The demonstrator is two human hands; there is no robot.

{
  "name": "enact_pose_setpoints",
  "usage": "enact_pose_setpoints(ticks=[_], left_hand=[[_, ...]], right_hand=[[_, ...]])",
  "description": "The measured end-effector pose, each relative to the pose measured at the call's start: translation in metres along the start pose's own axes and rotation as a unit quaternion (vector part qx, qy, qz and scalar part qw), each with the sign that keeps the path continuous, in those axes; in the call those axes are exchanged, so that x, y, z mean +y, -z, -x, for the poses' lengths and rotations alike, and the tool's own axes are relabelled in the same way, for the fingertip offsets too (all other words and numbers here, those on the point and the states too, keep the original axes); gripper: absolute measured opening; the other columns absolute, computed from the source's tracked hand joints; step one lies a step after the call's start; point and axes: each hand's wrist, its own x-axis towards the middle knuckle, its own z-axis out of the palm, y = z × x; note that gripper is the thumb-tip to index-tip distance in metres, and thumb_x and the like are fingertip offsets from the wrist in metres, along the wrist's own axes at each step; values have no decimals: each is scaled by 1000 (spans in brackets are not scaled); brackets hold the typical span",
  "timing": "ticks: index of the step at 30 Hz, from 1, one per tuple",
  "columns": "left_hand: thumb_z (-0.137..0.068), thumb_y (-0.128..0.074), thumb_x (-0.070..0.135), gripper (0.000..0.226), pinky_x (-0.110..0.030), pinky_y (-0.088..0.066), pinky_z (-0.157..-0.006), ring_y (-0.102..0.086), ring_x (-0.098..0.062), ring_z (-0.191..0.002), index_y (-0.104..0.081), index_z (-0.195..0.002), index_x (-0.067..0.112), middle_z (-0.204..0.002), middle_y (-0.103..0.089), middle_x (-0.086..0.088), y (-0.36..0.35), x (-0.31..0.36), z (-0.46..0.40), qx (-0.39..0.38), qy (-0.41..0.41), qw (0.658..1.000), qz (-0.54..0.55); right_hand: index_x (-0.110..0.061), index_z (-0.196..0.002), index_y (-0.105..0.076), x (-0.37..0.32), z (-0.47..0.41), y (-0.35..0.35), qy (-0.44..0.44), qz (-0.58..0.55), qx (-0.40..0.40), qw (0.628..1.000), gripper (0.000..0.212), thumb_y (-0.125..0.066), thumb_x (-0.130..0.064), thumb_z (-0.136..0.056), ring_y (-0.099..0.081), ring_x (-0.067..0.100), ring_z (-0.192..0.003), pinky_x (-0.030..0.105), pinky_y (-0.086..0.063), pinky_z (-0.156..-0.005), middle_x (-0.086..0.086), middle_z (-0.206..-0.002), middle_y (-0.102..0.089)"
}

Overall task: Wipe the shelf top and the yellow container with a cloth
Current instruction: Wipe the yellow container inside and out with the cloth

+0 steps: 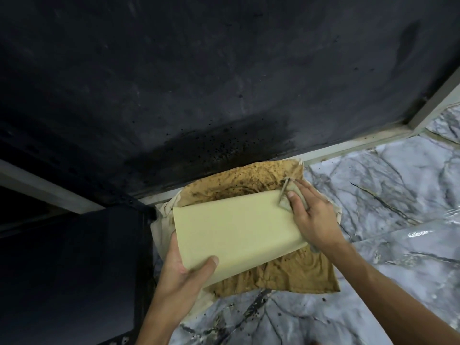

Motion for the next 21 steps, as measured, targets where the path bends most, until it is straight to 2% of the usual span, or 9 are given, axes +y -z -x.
enact_pose_setpoints(ticks=[1,3,5,7,10,13,16,19,21], left_hand=[[-86,-71,-8,73,-13,-57,-78,-63,5,-110,-46,-130,45,-116,-68,24,-1,0,0,0,1,1000,1],[-86,-74,-4,72,-20,-55,-83,-63,3,-111,-47,-129,46,-117,-69,23,-1,3,1,2,-1,1000,5],[-84,-78,3,71,-24,-52,-88,-64,1,-112,-47,-130,47,-118,-69,21,-2,4,0,-2,0,1000,8],[-86,-75,-1,70,-23,-56,-84,-65,1,-111,-47,-130,46,-117,-70,20,-2,8,1,-3,4,1000,9],[-88,-68,-11,68,-15,-57,-80,-66,-2,-110,-49,-131,38,-115,-72,19,-2,13,4,-10,-2,1000,22],[-89,-69,-6,65,-22,-56,-81,-68,-1,-107,-52,-128,43,-114,-74,18,-1,16,-1,-9,20,999,31],[-90,-69,-4,62,-25,-53,-85,-69,1,-106,-54,-126,44,-114,-74,20,8,28,-2,-29,27,999,14],[-90,-65,-10,67,-22,-57,-86,-67,-6,-115,-49,-138,33,-123,-72,14,23,53,-4,-102,-57,992,-53],[-92,-66,4,68,-28,-57,-89,-67,-10,-112,-41,-148,35,-122,-71,11,29,68,-11,-150,-134,962,-185]], right_hand=[[-19,-134,-60,1,0,1,-10,-11,2,1000,37,-52,-31,-100,-46,8,-127,-2,-16,-100,-1,-140,-56],[-19,-133,-60,0,-1,3,-33,-35,5,999,37,-52,-33,-100,-52,14,-123,9,-28,-101,-1,-133,-62],[-22,-127,-63,3,-5,6,-61,-46,5,997,33,-50,-36,-100,-61,19,-108,21,-42,-88,-1,-111,-69],[-20,-114,-67,11,-8,10,-79,-38,14,996,29,-48,-37,-100,-64,20,-88,20,-40,-66,-5,-85,-66],[-13,-106,-66,21,-5,14,-67,-21,34,997,35,-44,-40,-100,-58,14,-68,14,-33,-54,-7,-72,-60],[-13,-100,-63,27,-5,20,-27,18,24,999,26,-45,-32,-102,-60,21,-68,27,-38,-54,4,-77,-64],[-7,-107,-61,37,-14,37,-2,85,1,996,32,-40,-31,-103,-63,36,-81,32,-41,-63,17,-98,-67],[-6,-126,-58,32,-9,61,37,112,-13,993,37,-42,-31,-103,-64,37,-103,33,-46,-81,18,-121,-65],[-7,-133,-54,24,-2,70,66,122,-21,990,45,-42,-36,-100,-60,35,-113,34,-45,-89,16,-130,-61]])
